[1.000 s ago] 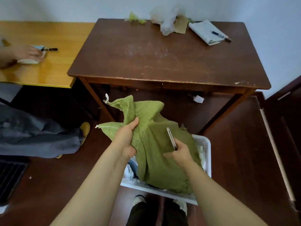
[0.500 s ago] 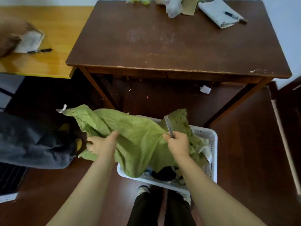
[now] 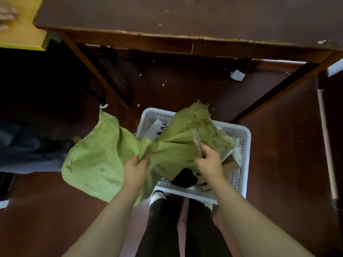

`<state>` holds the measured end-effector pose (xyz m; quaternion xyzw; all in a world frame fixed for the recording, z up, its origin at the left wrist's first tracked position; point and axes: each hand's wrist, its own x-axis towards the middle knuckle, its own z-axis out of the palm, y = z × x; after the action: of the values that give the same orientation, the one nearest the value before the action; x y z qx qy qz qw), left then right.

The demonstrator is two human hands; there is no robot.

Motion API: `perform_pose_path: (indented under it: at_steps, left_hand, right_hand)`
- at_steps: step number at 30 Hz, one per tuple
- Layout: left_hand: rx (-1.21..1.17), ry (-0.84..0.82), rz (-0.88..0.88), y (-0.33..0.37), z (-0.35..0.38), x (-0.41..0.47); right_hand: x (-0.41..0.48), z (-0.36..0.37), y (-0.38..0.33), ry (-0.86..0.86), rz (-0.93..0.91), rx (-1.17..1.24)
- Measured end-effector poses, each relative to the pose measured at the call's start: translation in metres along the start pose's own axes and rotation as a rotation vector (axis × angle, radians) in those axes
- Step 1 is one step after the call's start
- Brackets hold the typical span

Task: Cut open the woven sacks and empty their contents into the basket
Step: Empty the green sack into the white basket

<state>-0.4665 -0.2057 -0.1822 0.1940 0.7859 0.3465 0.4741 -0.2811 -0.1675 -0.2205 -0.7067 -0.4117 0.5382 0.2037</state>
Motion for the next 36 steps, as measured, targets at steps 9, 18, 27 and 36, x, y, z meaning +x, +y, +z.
perform_pose_path:
  at_steps: [9, 18, 27, 36]
  left_hand:
    - [-0.083, 0.166, -0.141, -0.023, -0.008, 0.029]
    - [-0.047, 0.289, 0.068, 0.022, -0.026, 0.016]
    - [-0.371, 0.322, 0.143, 0.047, -0.008, -0.007]
    - [-0.355, 0.270, 0.140, 0.036, -0.002, -0.001]
  right_hand:
    - [0.029, 0.024, 0.028, 0.011, -0.048, -0.593]
    - [-0.004, 0.031, 0.000, 0.080, -0.065, -0.261]
    - [-0.020, 0.029, 0.006, 0.074, -0.031, -0.140]
    - [-0.018, 0.030, 0.013, 0.095, 0.023, -0.101]
